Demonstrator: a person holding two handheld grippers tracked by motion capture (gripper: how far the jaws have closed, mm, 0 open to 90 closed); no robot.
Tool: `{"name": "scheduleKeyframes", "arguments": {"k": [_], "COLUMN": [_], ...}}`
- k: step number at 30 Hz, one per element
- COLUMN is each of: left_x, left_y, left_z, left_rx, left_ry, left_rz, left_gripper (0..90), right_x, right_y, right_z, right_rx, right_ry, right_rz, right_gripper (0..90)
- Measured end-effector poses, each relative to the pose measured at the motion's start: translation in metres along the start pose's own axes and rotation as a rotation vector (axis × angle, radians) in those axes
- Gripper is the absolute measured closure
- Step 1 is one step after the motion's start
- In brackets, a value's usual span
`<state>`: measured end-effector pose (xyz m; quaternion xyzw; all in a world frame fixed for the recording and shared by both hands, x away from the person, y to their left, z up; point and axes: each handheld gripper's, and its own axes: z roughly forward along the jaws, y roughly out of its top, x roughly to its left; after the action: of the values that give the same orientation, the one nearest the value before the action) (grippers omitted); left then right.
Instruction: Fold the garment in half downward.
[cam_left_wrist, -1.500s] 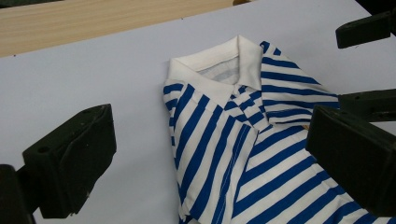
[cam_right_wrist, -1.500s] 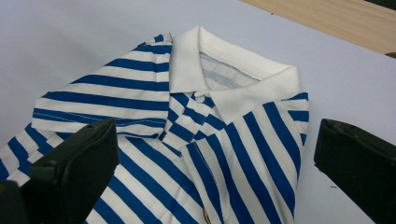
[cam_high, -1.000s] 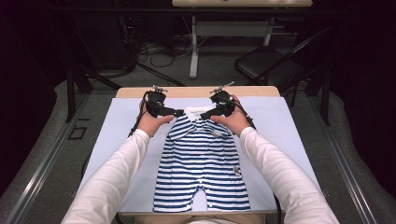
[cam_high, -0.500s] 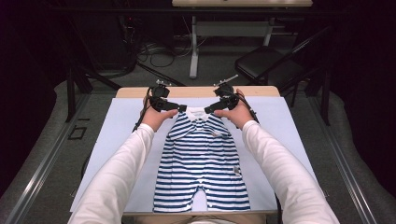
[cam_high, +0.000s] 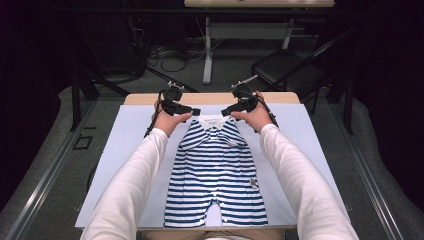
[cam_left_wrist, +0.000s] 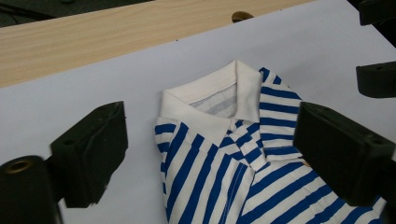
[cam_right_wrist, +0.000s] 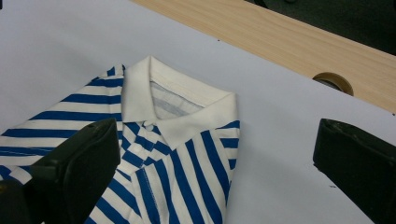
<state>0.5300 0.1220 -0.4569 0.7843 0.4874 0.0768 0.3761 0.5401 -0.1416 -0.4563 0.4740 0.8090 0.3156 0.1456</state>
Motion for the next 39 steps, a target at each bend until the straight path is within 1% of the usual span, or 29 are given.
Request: {"name": "scheduleKeyframes", "arguments": {"k": [2, 6, 7, 10, 11, 13, 15, 16, 17, 18, 20, 21, 24, 26, 28, 33, 35, 37, 38, 39], "left_x": [0.001, 0.004, 0.005, 0.007, 0.008, 0.009, 0.009, 0.010, 0.010, 0.010, 0.011, 0.011, 0.012, 0.013, 0.013, 0.013, 0.012, 0.011, 0.010, 0.008], "left_y": [0.001, 0.001, 0.001, 0.002, 0.002, 0.002, 0.003, 0.003, 0.003, 0.003, 0.003, 0.003, 0.003, 0.003, 0.003, 0.002, 0.001, 0.001, 0.000, 0.000], "left_z": [0.003, 0.011, 0.013, 0.017, 0.019, 0.021, 0.023, 0.025, 0.026, 0.026, 0.026, 0.026, 0.027, 0.028, 0.029, 0.032, 0.034, 0.037, 0.039, 0.041], "left_rx": [0.002, 0.011, 0.011, 0.012, 0.014, 0.019, 0.026, 0.021, 0.020, 0.018, 0.016, 0.015, 0.015, 0.014, 0.021, 0.028, 0.028, 0.032, 0.035, 0.038], "left_ry": [-0.007, 0.002, 0.006, 0.011, 0.011, 0.019, 0.022, 0.028, 0.031, 0.035, 0.030, 0.030, 0.044, 0.056, 0.071, 0.104, 0.101, 0.098, 0.088, 0.082], "left_rz": [0.002, -0.007, -0.002, -0.011, -0.014, -0.019, -0.022, -0.017, -0.023, -0.025, -0.027, -0.030, -0.029, -0.029, -0.023, -0.030, -0.035, -0.037, -0.042, -0.043], "left_gripper": [13.5, 14.2, 15.3, 15.8, 16.4, 19.2, 22.1, 22.4, 24.3, 25.3, 27.8, 28.8, 31.5, 32.9, 34.4, 43.8, 45.8, 47.4, 48.5, 50.1], "right_x": [-0.003, -0.009, -0.010, -0.012, -0.013, -0.013, -0.013, -0.012, -0.012, -0.012, -0.012, -0.011, -0.011, -0.012, -0.012, -0.015, -0.016, -0.016, -0.016, -0.017], "right_y": [-0.001, -0.002, -0.002, -0.002, -0.002, -0.002, -0.002, -0.002, -0.002, -0.002, -0.002, -0.003, -0.003, -0.003, -0.003, -0.003, -0.004, -0.005, -0.005, -0.006], "right_z": [0.003, 0.009, 0.010, 0.014, 0.015, 0.017, 0.020, 0.021, 0.022, 0.024, 0.026, 0.028, 0.030, 0.031, 0.032, 0.033, 0.034, 0.036, 0.036, 0.037], "right_rx": [0.004, 0.018, 0.020, 0.018, 0.013, 0.014, 0.006, 0.006, 0.010, 0.003, 0.014, 0.010, 0.020, 0.015, 0.012, 0.019, 0.024, 0.033, 0.037, 0.036], "right_ry": [-0.006, -0.015, -0.015, -0.025, -0.025, -0.029, -0.033, -0.034, -0.032, -0.030, -0.034, -0.033, -0.043, -0.046, -0.049, -0.065, -0.067, -0.074, -0.075, -0.076], "right_rz": [0.005, 0.022, 0.028, 0.032, 0.038, 0.032, 0.035, 0.034, 0.031, 0.031, 0.028, 0.032, 0.023, 0.024, 0.035, 0.040, 0.046, 0.042, 0.046, 0.037], "right_gripper": [0.6, 1.9, 2.5, 5.3, 6.4, 8.9, 14.3, 14.5, 14.5, 14.9, 16.2, 17.4, 19.7, 22.9, 23.7, 27.5, 29.1, 30.5, 31.3, 32.7]}}
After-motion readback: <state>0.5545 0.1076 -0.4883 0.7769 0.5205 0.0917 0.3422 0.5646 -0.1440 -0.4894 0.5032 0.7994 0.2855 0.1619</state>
